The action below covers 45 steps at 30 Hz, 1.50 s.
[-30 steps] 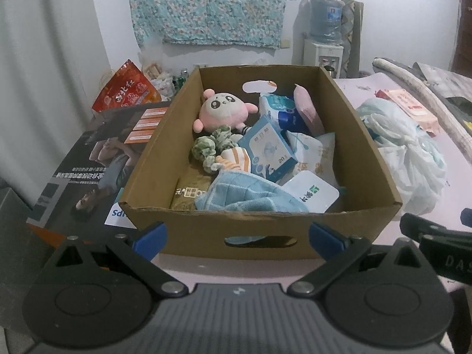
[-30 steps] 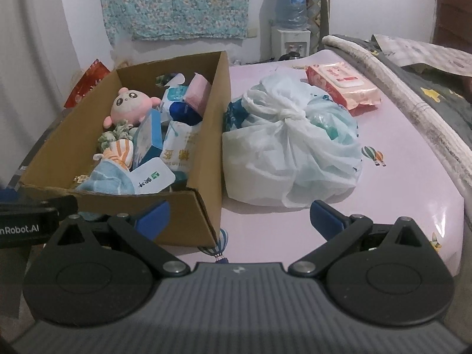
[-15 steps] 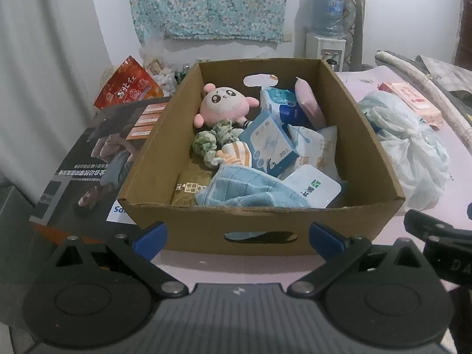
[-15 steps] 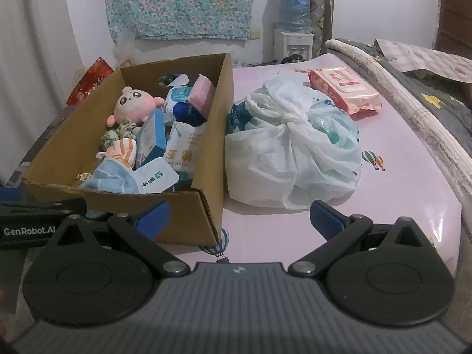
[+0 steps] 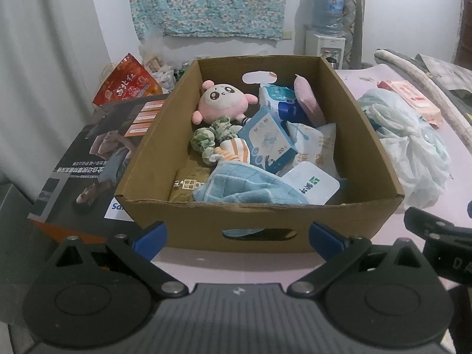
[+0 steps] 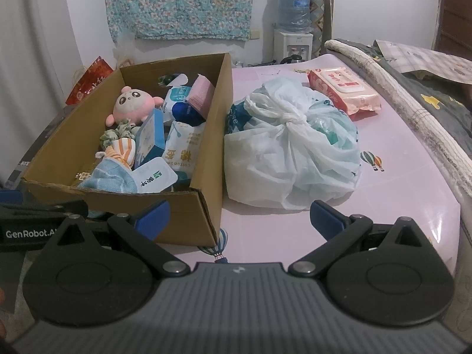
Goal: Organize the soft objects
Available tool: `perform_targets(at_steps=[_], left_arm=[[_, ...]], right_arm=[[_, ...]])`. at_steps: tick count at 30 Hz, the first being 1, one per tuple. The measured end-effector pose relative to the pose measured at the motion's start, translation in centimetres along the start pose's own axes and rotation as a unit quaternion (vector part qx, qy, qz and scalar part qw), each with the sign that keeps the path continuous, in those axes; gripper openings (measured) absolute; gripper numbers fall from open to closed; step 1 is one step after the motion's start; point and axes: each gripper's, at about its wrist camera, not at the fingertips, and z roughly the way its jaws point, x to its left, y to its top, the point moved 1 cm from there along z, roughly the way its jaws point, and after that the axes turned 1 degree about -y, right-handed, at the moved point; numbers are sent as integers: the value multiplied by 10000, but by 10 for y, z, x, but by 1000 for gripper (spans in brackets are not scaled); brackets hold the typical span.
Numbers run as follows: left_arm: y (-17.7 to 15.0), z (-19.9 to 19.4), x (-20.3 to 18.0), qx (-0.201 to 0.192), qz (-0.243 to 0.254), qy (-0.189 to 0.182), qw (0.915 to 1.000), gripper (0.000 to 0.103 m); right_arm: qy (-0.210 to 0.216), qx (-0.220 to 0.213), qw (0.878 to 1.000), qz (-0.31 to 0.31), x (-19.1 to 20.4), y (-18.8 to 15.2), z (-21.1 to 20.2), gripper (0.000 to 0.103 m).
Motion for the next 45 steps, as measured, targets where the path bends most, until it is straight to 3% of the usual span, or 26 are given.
perform_targets(at_steps=[45], left_arm=[[-7,9,8,140,-97,-32,9998,103]], right_arm=[[-18,157,9997,-176,9,-4,4,102]])
